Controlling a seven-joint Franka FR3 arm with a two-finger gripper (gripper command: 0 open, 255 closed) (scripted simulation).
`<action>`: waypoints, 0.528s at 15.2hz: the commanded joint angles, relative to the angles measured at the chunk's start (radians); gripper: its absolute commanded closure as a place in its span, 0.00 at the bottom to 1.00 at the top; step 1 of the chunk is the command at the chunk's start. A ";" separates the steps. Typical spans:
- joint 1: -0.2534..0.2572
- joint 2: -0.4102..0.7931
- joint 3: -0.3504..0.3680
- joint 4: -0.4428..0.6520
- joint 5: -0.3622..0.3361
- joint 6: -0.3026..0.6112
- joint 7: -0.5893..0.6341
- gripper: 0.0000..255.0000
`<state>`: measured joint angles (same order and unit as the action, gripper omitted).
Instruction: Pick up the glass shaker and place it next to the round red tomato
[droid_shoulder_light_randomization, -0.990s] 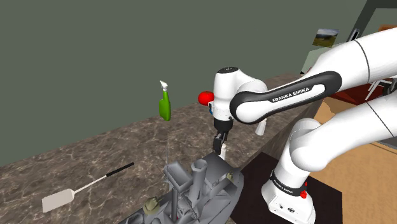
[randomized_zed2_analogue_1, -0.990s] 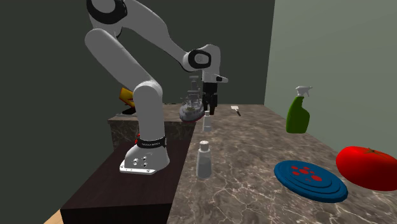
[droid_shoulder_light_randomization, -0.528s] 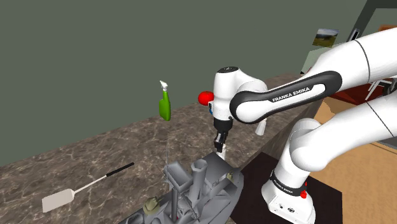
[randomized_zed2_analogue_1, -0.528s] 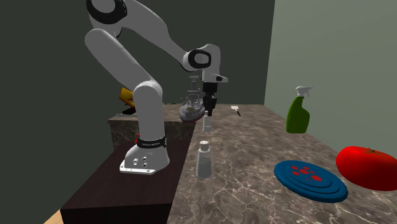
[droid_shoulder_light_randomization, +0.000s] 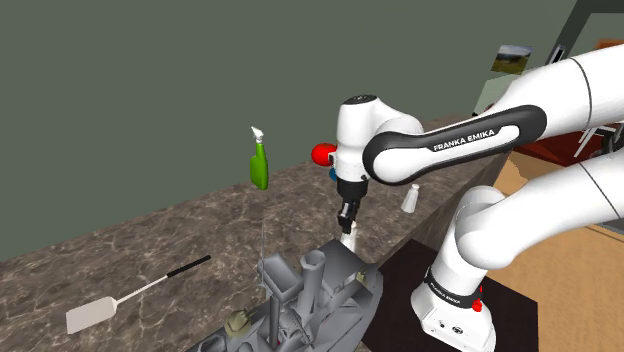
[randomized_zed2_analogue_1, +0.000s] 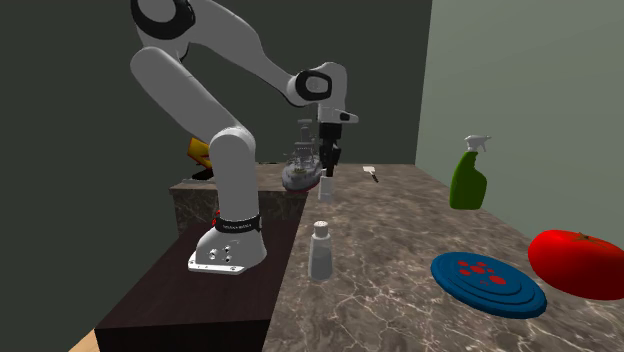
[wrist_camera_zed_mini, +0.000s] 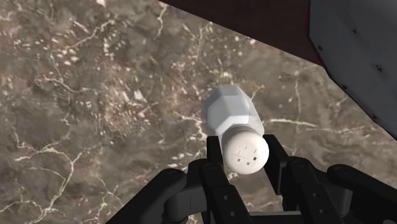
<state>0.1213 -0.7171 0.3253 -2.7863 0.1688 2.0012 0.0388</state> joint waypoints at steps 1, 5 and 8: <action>-0.001 -0.014 -0.006 0.018 -0.004 -0.032 -0.002 1.00; -0.003 -0.036 -0.018 0.060 -0.012 -0.096 -0.005 1.00; -0.005 -0.048 -0.027 0.093 -0.018 -0.141 -0.006 1.00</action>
<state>0.1162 -0.7591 0.3009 -2.7047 0.1517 1.8779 0.0320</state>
